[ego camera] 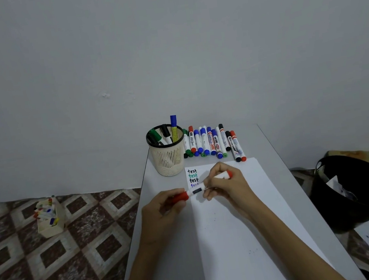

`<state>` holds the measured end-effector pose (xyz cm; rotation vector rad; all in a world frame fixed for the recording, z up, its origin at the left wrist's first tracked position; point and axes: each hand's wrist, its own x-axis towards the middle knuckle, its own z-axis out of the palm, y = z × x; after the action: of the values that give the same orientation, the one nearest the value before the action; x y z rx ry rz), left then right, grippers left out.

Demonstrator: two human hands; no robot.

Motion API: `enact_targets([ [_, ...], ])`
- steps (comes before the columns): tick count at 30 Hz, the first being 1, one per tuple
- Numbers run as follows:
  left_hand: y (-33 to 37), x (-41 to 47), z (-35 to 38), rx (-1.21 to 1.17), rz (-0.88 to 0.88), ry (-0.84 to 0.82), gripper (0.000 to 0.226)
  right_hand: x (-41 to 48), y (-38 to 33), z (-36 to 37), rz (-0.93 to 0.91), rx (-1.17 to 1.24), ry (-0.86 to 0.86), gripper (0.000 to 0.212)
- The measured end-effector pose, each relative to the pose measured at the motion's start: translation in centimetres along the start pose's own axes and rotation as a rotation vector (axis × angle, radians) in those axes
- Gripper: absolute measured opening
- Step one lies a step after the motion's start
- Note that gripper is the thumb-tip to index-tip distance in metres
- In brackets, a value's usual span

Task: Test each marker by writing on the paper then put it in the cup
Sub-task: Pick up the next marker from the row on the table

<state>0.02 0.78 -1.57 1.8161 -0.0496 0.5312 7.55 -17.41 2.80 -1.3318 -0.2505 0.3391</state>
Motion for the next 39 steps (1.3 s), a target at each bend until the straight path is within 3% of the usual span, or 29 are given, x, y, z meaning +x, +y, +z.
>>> enact_targets([
  [4, 0.5, 0.1, -0.4, -0.127, -0.079, 0.024, 0.026, -0.5, -0.1, 0.0, 0.054, -0.072, -0.148, 0.012],
  [10, 0.4, 0.2, -0.5, -0.168, -0.079, 0.021, 0.021, -0.6, 0.3, -0.2, -0.086, -0.446, -0.233, 0.017],
  [24, -0.1, 0.2, -0.3, 0.097, 0.118, 0.012, 0.031, -1.0, 1.8, -0.4, 0.057, -0.283, -0.217, 0.018],
  [26, 0.0, 0.2, -0.2, 0.066, 0.118, 0.021, 0.029, -0.6, 0.9, -0.5, 0.01, -0.427, -0.229, 0.017],
  [29, -0.1, 0.2, -0.3, 0.036, 0.155, 0.021, 0.02, 0.4, -0.4, 0.0, -0.153, -0.929, -0.271, 0.018],
  [33, -0.1, 0.2, -0.2, 0.042, 0.102, 0.112, 0.031, 1.3, -1.5, 1.9, -0.278, -1.32, -0.368, 0.025],
  [35, 0.1, 0.3, 0.2, 0.056, 0.048, 0.13, 0.042, 2.4, -2.6, 2.2, -0.352, -1.473, -0.308, 0.023],
  [37, 0.0, 0.3, 0.6, 0.037, -0.006, 0.087, 0.047, 3.7, -4.6, 2.2, -0.391, -1.375, -0.161, 0.018],
  [39, -0.8, 0.4, 0.9, 0.122, -0.017, 0.007, 0.048, 4.9, -6.9, 2.3, -0.456, -1.03, -0.009, 0.011],
])
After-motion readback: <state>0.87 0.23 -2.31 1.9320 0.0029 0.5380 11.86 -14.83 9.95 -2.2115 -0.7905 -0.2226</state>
